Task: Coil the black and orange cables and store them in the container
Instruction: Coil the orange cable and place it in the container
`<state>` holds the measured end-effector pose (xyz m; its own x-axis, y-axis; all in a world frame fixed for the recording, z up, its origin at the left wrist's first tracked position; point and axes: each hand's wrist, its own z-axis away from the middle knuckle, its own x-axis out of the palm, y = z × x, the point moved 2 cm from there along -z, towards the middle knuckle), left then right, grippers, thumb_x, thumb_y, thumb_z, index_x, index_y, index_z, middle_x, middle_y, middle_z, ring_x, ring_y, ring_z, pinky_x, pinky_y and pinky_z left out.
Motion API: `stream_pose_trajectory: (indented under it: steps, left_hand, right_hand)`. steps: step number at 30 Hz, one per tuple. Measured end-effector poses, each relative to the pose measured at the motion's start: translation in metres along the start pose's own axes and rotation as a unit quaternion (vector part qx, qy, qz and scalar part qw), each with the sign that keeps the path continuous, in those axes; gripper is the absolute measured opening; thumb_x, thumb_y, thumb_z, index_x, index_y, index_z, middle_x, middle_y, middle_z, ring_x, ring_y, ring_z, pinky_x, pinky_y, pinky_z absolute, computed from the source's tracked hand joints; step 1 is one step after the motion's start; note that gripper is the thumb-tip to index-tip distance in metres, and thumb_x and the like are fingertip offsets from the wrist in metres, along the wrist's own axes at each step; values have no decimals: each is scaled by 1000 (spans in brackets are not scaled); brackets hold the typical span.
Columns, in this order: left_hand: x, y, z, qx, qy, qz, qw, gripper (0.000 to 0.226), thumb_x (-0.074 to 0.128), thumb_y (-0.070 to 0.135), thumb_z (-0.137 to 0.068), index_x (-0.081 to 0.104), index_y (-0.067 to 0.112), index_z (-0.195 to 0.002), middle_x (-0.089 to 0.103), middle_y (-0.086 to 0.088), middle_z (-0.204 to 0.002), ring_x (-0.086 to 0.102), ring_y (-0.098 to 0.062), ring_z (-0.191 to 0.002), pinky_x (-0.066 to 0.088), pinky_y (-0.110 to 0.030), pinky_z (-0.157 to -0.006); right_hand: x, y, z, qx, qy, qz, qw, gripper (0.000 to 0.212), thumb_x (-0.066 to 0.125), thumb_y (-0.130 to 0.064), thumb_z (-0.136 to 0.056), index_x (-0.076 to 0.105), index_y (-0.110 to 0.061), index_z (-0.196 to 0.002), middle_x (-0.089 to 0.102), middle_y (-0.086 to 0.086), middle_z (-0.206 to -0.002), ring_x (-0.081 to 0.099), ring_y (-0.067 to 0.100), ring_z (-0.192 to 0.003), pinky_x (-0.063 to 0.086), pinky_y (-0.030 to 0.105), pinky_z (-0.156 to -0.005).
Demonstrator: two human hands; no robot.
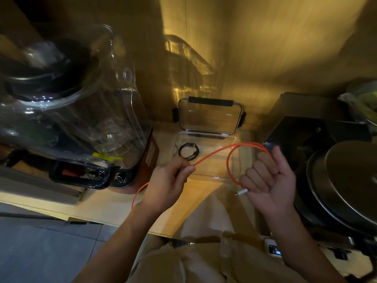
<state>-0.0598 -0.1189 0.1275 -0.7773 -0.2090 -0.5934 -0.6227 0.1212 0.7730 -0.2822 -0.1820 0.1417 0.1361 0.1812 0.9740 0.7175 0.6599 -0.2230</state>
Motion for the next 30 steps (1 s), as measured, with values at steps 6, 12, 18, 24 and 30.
stream_pose_trajectory:
  steps: [6, 12, 18, 24, 30]
  left_hand:
    - [1, 10, -3, -18, 5, -38, 999, 18, 55, 23, -101, 62, 13, -87, 57, 2, -61, 56, -16, -55, 47, -43, -53]
    - [7, 15, -5, -43, 1, -42, 998, 21, 54, 27, -101, 61, 17, -85, 52, 8, -60, 51, -9, -55, 40, -34, -52]
    - [11, 12, 3, -43, -19, -36, 998, 22, 56, 33, -100, 64, 20, -85, 60, 4, -65, 57, -11, -59, 46, -39, -55]
    - [11, 10, 14, -58, -9, 2, 998, 19, 59, 48, -93, 65, 30, -88, 59, 6, -65, 57, -14, -59, 44, -29, -51]
    - [17, -1, 36, -63, -58, -24, 996, 14, 61, 42, -95, 66, 29, -91, 55, 5, -57, 52, -10, -54, 36, -22, -51]
  right_hand:
    - [-4, 5, -3, 8, 3, 4, 1000, 55, 34, -37, -104, 51, -9, -60, 35, 2, -48, 35, 16, -47, 32, 29, -53]
    - [-9, 14, -3, 60, -15, -9, 998, 58, 25, -45, -105, 54, -12, -68, 35, -1, -49, 34, 11, -41, 26, 24, -44]
    - [-11, 5, -3, -3, 14, 3, 1000, 51, 32, -47, -103, 52, -13, -71, 33, -2, -50, 31, 10, -43, 27, 24, -45]
    - [-16, -2, -4, -109, 140, 80, 981, 47, 33, -52, -99, 54, -19, -73, 45, -7, -51, 45, 7, -48, 40, 21, -50]
    - [-11, -9, -11, -195, 199, 83, 957, 44, 42, -47, -97, 71, -17, -83, 70, -1, -79, 69, 13, -79, 58, 27, -74]
